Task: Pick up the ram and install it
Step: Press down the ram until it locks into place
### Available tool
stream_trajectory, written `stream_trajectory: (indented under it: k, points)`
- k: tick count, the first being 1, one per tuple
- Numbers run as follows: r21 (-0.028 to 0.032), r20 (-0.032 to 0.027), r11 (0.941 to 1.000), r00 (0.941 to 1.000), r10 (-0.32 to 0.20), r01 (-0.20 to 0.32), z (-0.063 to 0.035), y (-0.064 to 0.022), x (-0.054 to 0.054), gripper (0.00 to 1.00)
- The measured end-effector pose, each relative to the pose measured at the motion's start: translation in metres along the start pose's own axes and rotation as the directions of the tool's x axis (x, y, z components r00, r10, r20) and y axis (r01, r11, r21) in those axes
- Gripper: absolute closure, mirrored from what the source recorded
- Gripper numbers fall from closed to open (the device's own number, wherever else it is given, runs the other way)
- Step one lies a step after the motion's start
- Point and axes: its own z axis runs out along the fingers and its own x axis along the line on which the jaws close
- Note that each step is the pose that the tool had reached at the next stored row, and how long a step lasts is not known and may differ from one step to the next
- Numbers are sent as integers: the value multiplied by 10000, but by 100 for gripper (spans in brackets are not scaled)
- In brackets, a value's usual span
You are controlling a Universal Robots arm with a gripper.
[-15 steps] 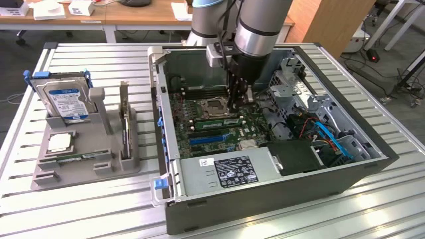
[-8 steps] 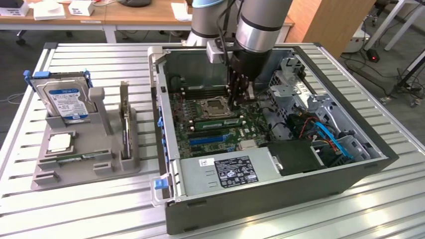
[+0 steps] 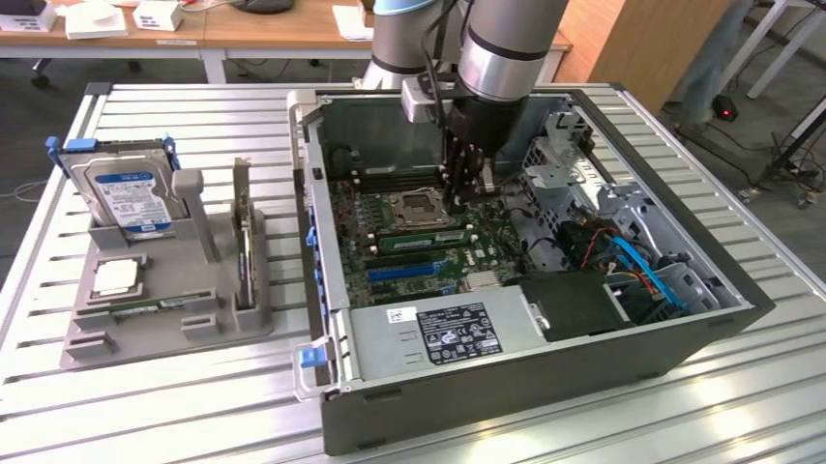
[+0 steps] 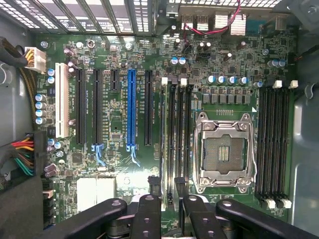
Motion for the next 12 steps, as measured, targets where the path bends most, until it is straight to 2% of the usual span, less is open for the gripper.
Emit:
stream_trajectory:
  k: [6, 7, 8, 9, 12]
  points:
    - [0, 1, 10000, 10000, -1, 1, 0, 0, 0, 78]
    - [0, 0, 10000, 10000, -1, 1, 0, 0, 0, 84]
    - [-1, 1, 10000, 10000, -1, 1, 0, 0, 0, 84]
    - [0, 0, 10000, 10000, -1, 1, 0, 0, 0, 90]
    - [-1, 0, 10000, 10000, -2, 2, 0, 0, 0, 91]
